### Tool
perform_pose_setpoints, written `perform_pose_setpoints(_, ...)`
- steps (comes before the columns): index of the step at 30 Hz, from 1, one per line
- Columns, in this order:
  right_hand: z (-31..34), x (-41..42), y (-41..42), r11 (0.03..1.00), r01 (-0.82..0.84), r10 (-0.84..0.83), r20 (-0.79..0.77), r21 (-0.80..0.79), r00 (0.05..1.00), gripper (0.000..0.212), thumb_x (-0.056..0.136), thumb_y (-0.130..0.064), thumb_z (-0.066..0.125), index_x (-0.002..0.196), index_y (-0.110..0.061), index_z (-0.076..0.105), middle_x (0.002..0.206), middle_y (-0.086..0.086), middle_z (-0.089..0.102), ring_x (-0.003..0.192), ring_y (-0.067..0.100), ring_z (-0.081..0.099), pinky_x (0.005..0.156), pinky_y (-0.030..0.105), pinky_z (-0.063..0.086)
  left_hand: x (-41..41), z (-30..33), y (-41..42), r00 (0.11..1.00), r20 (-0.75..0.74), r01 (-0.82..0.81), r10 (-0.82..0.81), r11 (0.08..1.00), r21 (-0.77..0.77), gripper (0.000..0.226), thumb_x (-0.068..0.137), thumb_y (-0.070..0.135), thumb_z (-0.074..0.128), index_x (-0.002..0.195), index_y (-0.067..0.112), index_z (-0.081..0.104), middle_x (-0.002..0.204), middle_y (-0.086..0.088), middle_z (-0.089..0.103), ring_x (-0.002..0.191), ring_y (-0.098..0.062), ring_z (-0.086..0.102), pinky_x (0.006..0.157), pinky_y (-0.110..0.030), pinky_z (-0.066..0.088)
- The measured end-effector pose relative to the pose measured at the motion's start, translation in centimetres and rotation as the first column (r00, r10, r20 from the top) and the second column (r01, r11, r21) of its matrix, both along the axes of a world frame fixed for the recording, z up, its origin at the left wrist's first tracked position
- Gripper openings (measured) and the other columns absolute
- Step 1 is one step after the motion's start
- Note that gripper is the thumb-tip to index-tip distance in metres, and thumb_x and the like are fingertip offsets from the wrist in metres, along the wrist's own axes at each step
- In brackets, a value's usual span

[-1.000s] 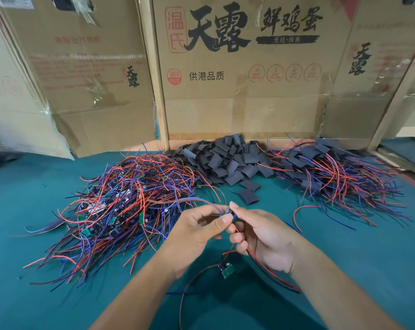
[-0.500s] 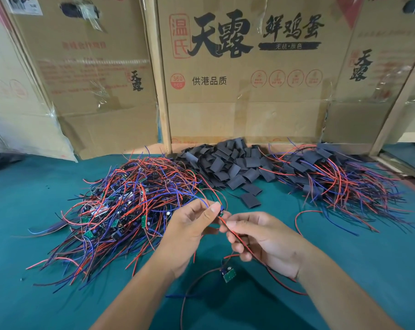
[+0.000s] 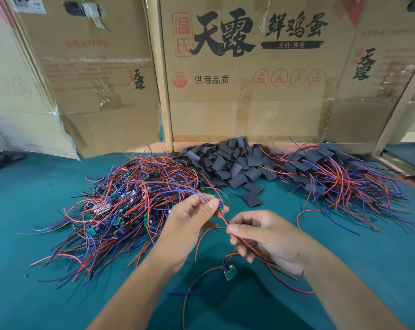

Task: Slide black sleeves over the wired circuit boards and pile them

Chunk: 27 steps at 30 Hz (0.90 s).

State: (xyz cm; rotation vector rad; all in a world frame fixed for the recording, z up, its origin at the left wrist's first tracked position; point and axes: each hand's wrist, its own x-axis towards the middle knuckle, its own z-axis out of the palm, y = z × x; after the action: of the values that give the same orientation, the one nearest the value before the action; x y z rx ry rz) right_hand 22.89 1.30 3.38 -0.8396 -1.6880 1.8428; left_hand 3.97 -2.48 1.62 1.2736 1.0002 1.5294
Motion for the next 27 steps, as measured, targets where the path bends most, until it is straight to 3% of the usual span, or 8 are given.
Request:
perform_pose_setpoints(4, 0.0, -0.1, -0.1, 0.97, 0.035, -0.064, 0.112, 0.242, 0.992, 0.01, 0.095, -0.014, 0.063, 0.086, -0.009, 0.065, 0.074, 0.005, 0.068, 0.058, 0.017, 0.058, 0.051, 0.027, 0.047, -0.3, -0.1, 0.3, 0.996, -0.048, -0.079, 0.079, 0.997, 0.002, 0.02, 0.092, 0.032, 0.065, 0.097, 0.013, 0.069, 0.095, -0.009, 0.075, 0.089, -0.018, 0.067, 0.077, -0.036, 0.053)
perform_pose_setpoints(10, -0.4, -0.3, -0.1, 0.939, 0.048, -0.106, 0.154, 0.34, 0.982, 0.01, 0.096, -0.012, 0.061, 0.086, -0.01, 0.064, 0.073, 0.005, 0.07, 0.059, 0.018, 0.063, 0.054, 0.029, 0.051, -0.3, -0.2, 0.5, 0.984, -0.074, -0.159, 0.16, 0.987, 0.013, 0.026, 0.085, 0.037, 0.067, 0.09, 0.011, 0.068, 0.088, -0.005, 0.075, 0.078, -0.011, 0.066, 0.068, -0.027, 0.054)
perform_pose_setpoints(13, -0.3, -0.3, -0.3, 0.881, 0.107, -0.209, 0.177, 0.462, 0.962, 0.012, 0.092, -0.016, 0.064, 0.081, -0.018, 0.063, 0.071, 0.003, 0.069, 0.057, 0.014, 0.063, 0.053, 0.022, 0.049, -0.3, 0.0, 0.7, 0.97, -0.039, -0.241, 0.241, 0.971, -0.003, 0.032, 0.082, 0.039, 0.067, 0.086, 0.007, 0.064, 0.083, -0.006, 0.074, 0.073, -0.011, 0.066, 0.063, -0.027, 0.055)
perform_pose_setpoints(15, -0.2, -0.4, -0.5, 0.754, 0.109, -0.323, 0.221, 0.647, 0.92, 0.013, 0.091, -0.022, 0.065, 0.079, -0.022, 0.06, 0.065, -0.003, 0.065, 0.055, 0.012, 0.061, 0.052, 0.022, 0.045, -0.6, 0.0, 0.8, 0.947, -0.036, -0.32, 0.319, 0.947, -0.017, 0.039, 0.085, 0.037, 0.068, 0.085, -0.001, 0.062, 0.077, -0.006, 0.073, 0.069, -0.013, 0.066, 0.061, -0.027, 0.055)
perform_pose_setpoints(17, -0.3, -0.6, -0.7, 0.561, 0.045, -0.434, 0.247, 0.827, 0.867, 0.013, 0.092, -0.027, 0.064, 0.081, -0.022, 0.058, 0.061, -0.006, 0.061, 0.058, 0.016, 0.055, 0.057, 0.034, 0.045, -0.8, 0.0, 0.8, 0.921, -0.055, -0.387, 0.385, 0.922, -0.023, 0.038, 0.091, 0.033, 0.068, 0.086, -0.004, 0.061, 0.071, -0.003, 0.071, 0.065, -0.012, 0.064, 0.06, -0.027, 0.055)
perform_pose_setpoints(20, -0.2, -0.7, -0.7, 0.376, -0.031, -0.549, 0.25, 0.926, 0.798, 0.011, 0.093, -0.031, 0.063, 0.087, -0.022, 0.06, 0.069, -0.006, 0.064, 0.064, 0.02, 0.055, 0.061, 0.038, 0.044, -0.9, 0.0, 0.9, 0.888, -0.066, -0.458, 0.456, 0.889, -0.023, 0.034, 0.093, 0.03, 0.067, 0.081, -0.001, 0.062, 0.067, -0.003, 0.07, 0.061, -0.01, 0.063, 0.054, -0.022, 0.053)
perform_pose_setpoints(25, 0.6, 0.4, 0.5, 0.332, -0.16, -0.579, 0.334, 0.93, 0.744, 0.014, 0.093, -0.036, 0.063, 0.086, -0.025, 0.059, 0.069, -0.007, 0.061, 0.06, 0.015, 0.048, 0.058, 0.033, 0.037, -1.9, 0.5, 1.1, 0.837, 0.049, -0.542, 0.544, 0.839, -0.051, 0.031, 0.095, 0.03, 0.065, 0.08, 0.003, 0.059, 0.068, -0.004, 0.068, 0.059, -0.015, 0.061, 0.052, -0.026, 0.053)
perform_pose_setpoints(27, 1.4, 1.0, 2.1, 0.414, -0.285, -0.526, 0.482, 0.865, 0.701, 0.016, 0.092, -0.039, 0.062, 0.084, -0.026, 0.057, 0.063, -0.011, 0.054, 0.059, 0.011, 0.043, 0.055, 0.028, 0.03, -2.6, 0.7, 1.1, 0.797, 0.109, -0.592, 0.594, 0.804, -0.055, 0.029, 0.097, 0.03, 0.062, 0.082, 0.006, 0.058, 0.068, 0.0, 0.067, 0.058, -0.014, 0.061, 0.05, -0.025, 0.052)
